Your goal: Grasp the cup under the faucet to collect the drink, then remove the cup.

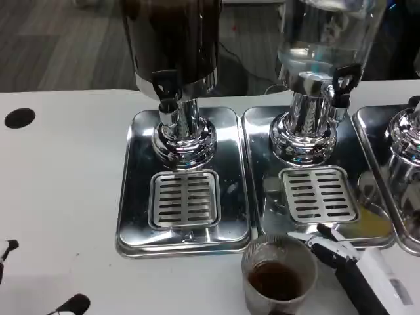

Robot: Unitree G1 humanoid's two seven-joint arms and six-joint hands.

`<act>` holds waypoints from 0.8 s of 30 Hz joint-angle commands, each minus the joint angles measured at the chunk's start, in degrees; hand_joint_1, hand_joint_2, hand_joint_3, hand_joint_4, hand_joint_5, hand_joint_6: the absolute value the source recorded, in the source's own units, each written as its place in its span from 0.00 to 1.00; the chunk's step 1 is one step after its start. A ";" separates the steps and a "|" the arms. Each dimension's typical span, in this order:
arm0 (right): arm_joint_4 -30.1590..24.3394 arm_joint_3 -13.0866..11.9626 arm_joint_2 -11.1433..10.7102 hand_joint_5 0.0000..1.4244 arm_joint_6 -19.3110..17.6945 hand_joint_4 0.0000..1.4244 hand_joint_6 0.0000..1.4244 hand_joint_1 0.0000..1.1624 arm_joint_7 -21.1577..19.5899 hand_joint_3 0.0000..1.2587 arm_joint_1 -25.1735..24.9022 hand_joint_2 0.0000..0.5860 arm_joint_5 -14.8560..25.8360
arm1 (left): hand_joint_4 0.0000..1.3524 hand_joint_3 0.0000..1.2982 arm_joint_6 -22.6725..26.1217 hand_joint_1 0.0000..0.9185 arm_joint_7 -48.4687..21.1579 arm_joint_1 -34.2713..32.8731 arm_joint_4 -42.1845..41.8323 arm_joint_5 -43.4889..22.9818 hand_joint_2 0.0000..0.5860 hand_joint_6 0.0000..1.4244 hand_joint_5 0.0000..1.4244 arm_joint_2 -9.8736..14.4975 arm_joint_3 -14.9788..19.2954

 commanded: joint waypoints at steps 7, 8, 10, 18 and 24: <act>-2.74 0.05 -0.75 0.08 1.32 0.04 0.00 0.51 0.89 0.11 -0.02 0.23 0.78 | 0.02 0.13 -0.26 0.00 -0.50 0.28 -0.10 -0.10 0.13 0.31 0.10 0.12 0.43; -2.88 0.02 -0.75 0.07 1.38 0.03 0.00 0.51 0.88 0.11 0.02 0.23 0.80 | 0.02 0.13 -0.26 0.00 -0.50 0.29 -0.04 -0.15 0.13 0.31 0.10 0.12 0.43; -3.26 -0.06 -0.82 0.05 1.34 0.01 0.00 0.50 0.64 0.10 0.17 0.24 0.61 | 0.02 0.13 -0.26 0.00 -0.48 0.30 0.05 -0.22 0.13 0.31 0.10 0.11 0.43; -5.68 -0.80 -1.31 0.00 1.99 0.00 0.00 0.46 1.24 0.00 0.87 0.23 1.65 | 0.02 0.13 -0.51 0.00 -0.06 0.32 0.30 -0.62 0.13 0.31 0.10 0.17 0.75; -10.52 -1.00 -2.32 0.00 4.79 0.00 0.00 0.33 8.61 0.00 2.59 0.19 8.95 | 0.02 0.12 -1.18 0.00 0.22 0.24 0.35 -1.41 0.13 0.31 0.10 0.47 1.27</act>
